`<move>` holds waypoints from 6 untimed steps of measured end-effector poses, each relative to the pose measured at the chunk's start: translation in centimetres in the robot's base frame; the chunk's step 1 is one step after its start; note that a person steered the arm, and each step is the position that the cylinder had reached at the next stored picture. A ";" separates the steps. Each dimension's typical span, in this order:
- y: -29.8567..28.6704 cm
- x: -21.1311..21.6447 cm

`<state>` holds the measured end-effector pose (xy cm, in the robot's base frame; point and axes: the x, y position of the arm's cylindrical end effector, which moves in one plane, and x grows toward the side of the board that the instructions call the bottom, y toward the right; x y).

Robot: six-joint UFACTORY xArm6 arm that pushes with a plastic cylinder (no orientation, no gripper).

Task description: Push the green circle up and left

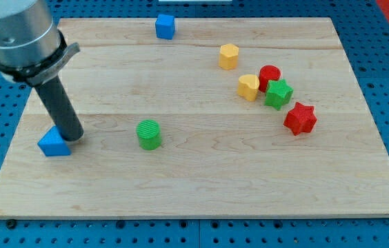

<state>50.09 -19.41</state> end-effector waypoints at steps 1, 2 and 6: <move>7.7 4.0; 16.5 5.0; 15.4 -1.1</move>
